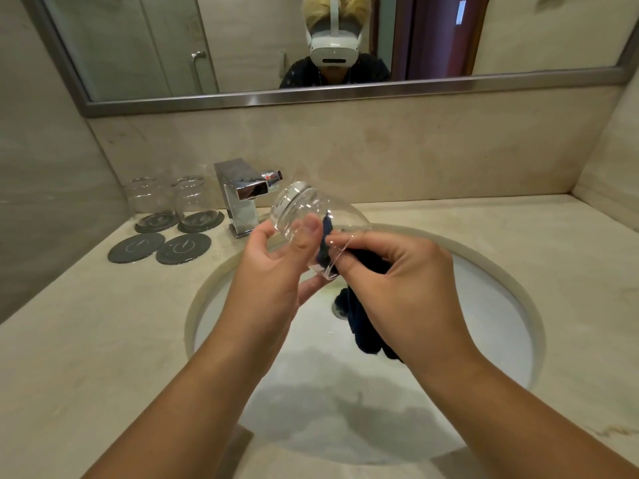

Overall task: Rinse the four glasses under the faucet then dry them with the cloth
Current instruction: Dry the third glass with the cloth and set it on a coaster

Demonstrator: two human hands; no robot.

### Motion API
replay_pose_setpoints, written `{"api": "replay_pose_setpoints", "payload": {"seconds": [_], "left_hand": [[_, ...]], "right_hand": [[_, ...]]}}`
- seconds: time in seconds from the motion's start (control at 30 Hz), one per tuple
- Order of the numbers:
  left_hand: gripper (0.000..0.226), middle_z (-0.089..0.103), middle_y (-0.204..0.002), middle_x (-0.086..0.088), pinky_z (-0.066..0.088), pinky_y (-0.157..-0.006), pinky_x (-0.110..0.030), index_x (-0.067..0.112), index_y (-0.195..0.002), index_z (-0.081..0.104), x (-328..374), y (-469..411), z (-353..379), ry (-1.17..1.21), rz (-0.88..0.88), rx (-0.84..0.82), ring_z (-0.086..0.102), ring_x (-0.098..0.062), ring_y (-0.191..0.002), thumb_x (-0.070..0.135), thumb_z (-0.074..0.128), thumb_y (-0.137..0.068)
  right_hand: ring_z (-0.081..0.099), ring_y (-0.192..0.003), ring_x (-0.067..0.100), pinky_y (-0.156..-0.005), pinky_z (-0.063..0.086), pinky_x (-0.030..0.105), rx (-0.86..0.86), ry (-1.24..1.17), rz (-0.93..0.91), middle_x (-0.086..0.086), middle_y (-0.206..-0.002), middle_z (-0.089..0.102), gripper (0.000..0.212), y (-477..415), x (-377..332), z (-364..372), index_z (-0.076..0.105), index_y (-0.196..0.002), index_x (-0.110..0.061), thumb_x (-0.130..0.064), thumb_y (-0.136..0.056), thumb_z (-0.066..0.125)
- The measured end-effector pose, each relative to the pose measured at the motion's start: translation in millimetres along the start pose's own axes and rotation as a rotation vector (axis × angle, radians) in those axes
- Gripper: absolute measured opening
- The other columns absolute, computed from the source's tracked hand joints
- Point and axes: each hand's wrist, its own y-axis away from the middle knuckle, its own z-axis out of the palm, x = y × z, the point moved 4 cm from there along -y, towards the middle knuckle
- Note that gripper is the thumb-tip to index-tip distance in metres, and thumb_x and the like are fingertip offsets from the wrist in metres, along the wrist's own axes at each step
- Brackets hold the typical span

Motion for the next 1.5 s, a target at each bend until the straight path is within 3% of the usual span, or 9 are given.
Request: {"api": "replay_pose_setpoints", "payload": {"seconds": [0.17, 0.37, 0.47, 0.57, 0.7, 0.9, 1.13, 1.37, 1.5], "left_hand": [[0.062, 0.084, -0.101, 0.004, 0.066, -0.085, -0.031, 0.029, -0.123, 0.054, 0.5, 4.1, 2.5, -0.093, 0.060, 0.011, 0.080, -0.012, -0.099, 0.049, 0.077, -0.069], [0.104, 0.081, -0.115, -0.005, 0.063, -0.088, -0.037, 0.008, -0.155, 0.040, 3.6, -4.0, -9.2, -0.033, 0.063, 0.072, 0.077, -0.020, -0.113, 0.054, 0.087, -0.074], [0.110, 0.081, -0.116, -0.003, 0.062, -0.090, -0.039, 0.009, -0.154, 0.041, 5.6, -3.5, -10.7, -0.055, 0.093, 0.081, 0.078, -0.017, -0.110, 0.058, 0.085, -0.066], [0.092, 0.082, -0.113, -0.001, 0.065, -0.088, -0.036, 0.010, -0.151, 0.044, 7.4, -0.6, -6.6, -0.083, 0.120, 0.055, 0.079, -0.016, -0.107, 0.050, 0.085, -0.078], [0.086, 0.083, -0.110, 0.002, 0.063, -0.098, -0.046, 0.023, -0.144, 0.045, 11.3, 5.1, 0.9, -0.157, 0.145, 0.046, 0.080, -0.018, -0.105, 0.058, 0.082, -0.075], [0.110, 0.082, -0.114, 0.005, 0.060, -0.103, -0.051, 0.022, -0.152, 0.039, 10.5, 6.2, 2.0, -0.149, 0.142, 0.014, 0.079, -0.016, -0.108, 0.057, 0.089, -0.062], [0.124, 0.079, -0.126, -0.001, 0.063, -0.099, -0.048, 0.024, -0.155, 0.039, 6.0, 2.1, -3.0, -0.136, 0.143, -0.083, 0.076, -0.025, -0.116, 0.071, 0.092, -0.052], [0.104, 0.074, -0.125, -0.003, 0.060, -0.090, -0.038, 0.038, -0.156, 0.045, 3.7, -1.2, -3.4, -0.254, 0.169, -0.136, 0.076, -0.020, -0.107, 0.078, 0.082, -0.067], [0.063, 0.067, -0.134, -0.023, 0.061, -0.092, -0.040, 0.025, -0.149, 0.056, -0.6, 0.9, -2.0, -0.154, 0.061, -0.186, 0.074, -0.029, -0.119, 0.042, 0.074, -0.091]], "right_hand": [[0.077, -0.065, 0.016, -0.075, 0.065, 0.043, -0.167, 0.041, 0.040, -0.015, -0.070, 0.075, 0.016, 0.7, -2.8, 4.5, 0.083, -0.111, -0.038, -0.032, -0.100, 0.074], [0.050, -0.135, -0.013, -0.118, 0.042, 0.023, -0.487, 0.190, -0.078, -0.035, -0.147, 0.056, 0.067, 0.9, -14.7, 10.7, 0.052, -0.150, -0.053, -0.029, -0.087, 0.053], [0.038, -0.144, -0.014, -0.120, 0.035, 0.018, -0.529, 0.226, -0.175, -0.032, -0.159, 0.043, 0.083, 5.7, -17.1, 14.4, 0.039, -0.160, -0.046, -0.016, -0.086, 0.063], [0.060, -0.121, -0.014, -0.104, 0.050, 0.017, -0.433, 0.160, -0.170, -0.027, -0.146, 0.060, 0.081, 5.2, -16.2, 10.5, 0.045, -0.158, -0.044, -0.002, -0.090, 0.059], [0.073, -0.067, 0.006, -0.062, 0.057, 0.022, -0.487, -0.015, -0.019, -0.020, -0.092, 0.074, 0.079, 7.4, -17.5, 10.7, 0.049, -0.146, -0.063, -0.001, -0.097, 0.051], [0.070, -0.081, 0.002, -0.076, 0.054, 0.017, -0.592, -0.272, 0.126, -0.011, -0.117, 0.079, 0.080, 9.0, -18.0, 15.7, 0.058, -0.129, -0.059, 0.013, -0.094, 0.046], [0.059, -0.108, 0.031, -0.116, 0.038, 0.071, -0.678, -0.771, 0.328, -0.004, -0.138, 0.071, 0.074, 10.2, -13.9, 18.0, 0.068, -0.139, -0.038, -0.004, -0.077, 0.048], [0.070, -0.095, 0.024, -0.105, 0.047, 0.063, -0.689, -0.994, 0.361, 0.005, -0.142, 0.069, 0.071, 9.9, -13.8, 18.0, 0.064, -0.144, -0.033, -0.006, -0.081, 0.045], [0.061, -0.108, 0.037, -0.118, 0.036, 0.069, -0.539, -0.761, 0.366, 0.004, -0.132, 0.074, 0.070, 5.5, -4.4, 19.5, 0.073, -0.133, -0.037, -0.005, -0.075, 0.050]]}}
